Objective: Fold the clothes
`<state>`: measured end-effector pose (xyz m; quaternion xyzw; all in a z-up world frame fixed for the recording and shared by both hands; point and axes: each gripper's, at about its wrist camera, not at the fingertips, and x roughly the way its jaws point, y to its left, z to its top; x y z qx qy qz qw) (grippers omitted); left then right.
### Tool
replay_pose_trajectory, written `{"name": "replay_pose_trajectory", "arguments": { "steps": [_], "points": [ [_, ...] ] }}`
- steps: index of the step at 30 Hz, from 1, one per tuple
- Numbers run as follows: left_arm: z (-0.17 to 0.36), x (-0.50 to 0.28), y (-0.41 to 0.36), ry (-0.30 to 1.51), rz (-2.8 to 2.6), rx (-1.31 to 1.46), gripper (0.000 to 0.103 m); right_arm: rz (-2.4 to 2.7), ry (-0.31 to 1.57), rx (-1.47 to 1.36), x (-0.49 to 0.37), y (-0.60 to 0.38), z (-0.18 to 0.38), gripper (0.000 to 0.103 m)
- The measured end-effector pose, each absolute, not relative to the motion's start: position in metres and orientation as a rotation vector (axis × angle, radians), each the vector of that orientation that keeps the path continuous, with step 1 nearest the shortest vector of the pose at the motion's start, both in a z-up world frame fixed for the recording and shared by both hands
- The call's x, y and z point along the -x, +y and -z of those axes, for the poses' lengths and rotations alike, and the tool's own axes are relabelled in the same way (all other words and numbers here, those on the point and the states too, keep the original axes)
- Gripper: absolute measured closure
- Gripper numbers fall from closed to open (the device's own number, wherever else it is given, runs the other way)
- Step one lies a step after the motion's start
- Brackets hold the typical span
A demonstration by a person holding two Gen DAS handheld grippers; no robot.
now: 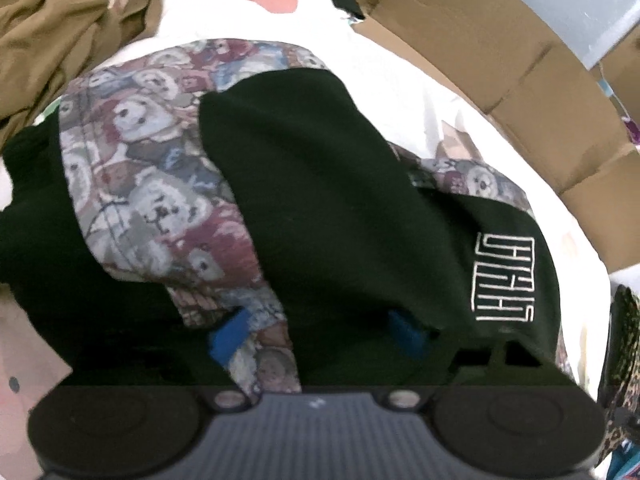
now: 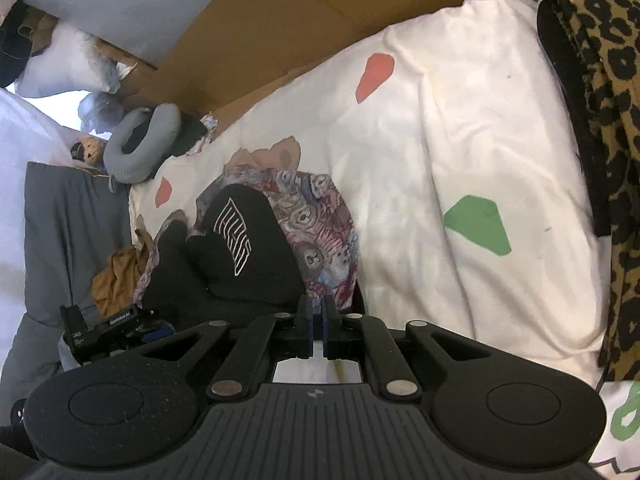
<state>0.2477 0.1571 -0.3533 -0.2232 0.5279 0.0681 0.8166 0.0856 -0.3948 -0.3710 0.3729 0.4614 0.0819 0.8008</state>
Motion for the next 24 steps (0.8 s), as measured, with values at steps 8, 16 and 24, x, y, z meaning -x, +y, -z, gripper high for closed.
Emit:
{"name": "replay_pose_trajectory", "arguments": {
  "steps": [8,16,24],
  "points": [
    [0.324,-0.221,0.152,1.109,-0.091,0.425,0.098,-0.146,0.984,-0.771,-0.092,-0.401,0.372,0.098],
    [0.301,-0.182,0.156,1.083,-0.079,0.442,0.100,-0.119,0.980,-0.740,-0.102,-0.405,0.377,0.094],
    [0.314,-0.163,0.141,1.097,-0.104,0.446,0.100,-0.142,1.010,-0.715,-0.116,-0.390,0.383,0.094]
  ]
}}
